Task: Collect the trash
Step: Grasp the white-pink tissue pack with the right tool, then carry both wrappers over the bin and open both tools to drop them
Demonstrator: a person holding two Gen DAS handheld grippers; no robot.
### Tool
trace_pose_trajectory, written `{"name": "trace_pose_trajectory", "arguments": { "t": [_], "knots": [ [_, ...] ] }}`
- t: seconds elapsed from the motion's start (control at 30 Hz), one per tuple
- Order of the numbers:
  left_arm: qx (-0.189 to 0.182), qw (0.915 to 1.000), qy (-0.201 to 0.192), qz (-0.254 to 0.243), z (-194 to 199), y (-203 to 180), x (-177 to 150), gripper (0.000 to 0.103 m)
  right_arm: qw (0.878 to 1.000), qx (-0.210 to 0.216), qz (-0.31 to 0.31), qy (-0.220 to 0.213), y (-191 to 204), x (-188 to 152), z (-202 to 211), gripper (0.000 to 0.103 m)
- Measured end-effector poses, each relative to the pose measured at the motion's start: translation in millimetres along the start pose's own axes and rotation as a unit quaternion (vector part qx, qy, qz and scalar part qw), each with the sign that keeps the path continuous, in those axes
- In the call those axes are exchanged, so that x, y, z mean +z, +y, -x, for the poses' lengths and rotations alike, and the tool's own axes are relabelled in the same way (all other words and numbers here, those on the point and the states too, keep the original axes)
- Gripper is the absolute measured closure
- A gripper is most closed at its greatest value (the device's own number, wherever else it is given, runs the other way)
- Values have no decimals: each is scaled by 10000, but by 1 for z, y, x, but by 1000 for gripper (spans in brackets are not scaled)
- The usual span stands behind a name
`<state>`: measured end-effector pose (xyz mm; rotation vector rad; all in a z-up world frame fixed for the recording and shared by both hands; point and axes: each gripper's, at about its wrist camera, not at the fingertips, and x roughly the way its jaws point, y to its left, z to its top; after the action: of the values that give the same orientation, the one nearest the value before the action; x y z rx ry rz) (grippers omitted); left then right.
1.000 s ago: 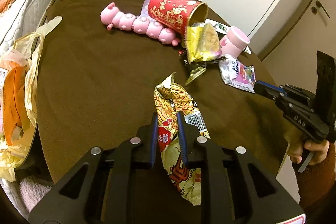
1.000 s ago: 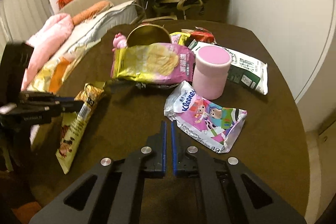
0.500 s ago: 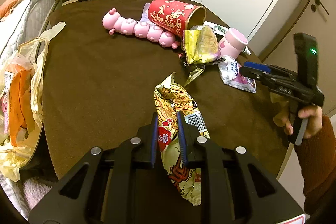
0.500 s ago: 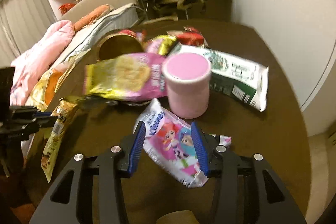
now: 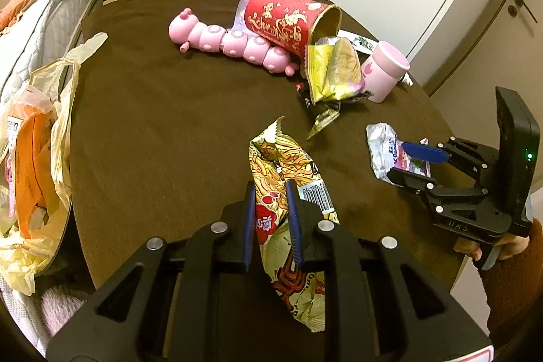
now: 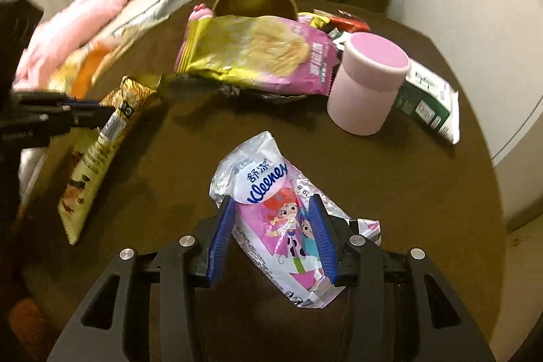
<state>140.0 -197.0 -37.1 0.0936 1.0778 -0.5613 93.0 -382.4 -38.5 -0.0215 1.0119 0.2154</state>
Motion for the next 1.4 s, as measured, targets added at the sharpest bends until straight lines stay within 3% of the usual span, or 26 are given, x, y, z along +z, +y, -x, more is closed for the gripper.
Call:
{"name": "trace_pose_trajectory", "arguments": {
  "t": [0.43,0.53,0.67,0.77,1.07,1.4],
  "knots": [
    [27,9999,111,98,-4,5,-3,86,9998,115,72,-163,-4,-4,1,61],
    [13,9999,110,41,-4,1,-2,86,9997,119,93,-195,-3,-4,3,77],
    [-25,10000,88,1,-2,-2,-1,86,9998,48,87,-199,0,-3,6,88],
    [-57,10000,34,-10,3,-3,0,86,9996,-17,113,-268,5,0,15,89],
    [-181,9991,-368,95,39,11,0,86,9969,-107,310,-719,40,29,56,89],
    [56,9930,-1083,468,103,74,-4,86,9918,1,747,-1038,103,80,70,89]
  ]
}}
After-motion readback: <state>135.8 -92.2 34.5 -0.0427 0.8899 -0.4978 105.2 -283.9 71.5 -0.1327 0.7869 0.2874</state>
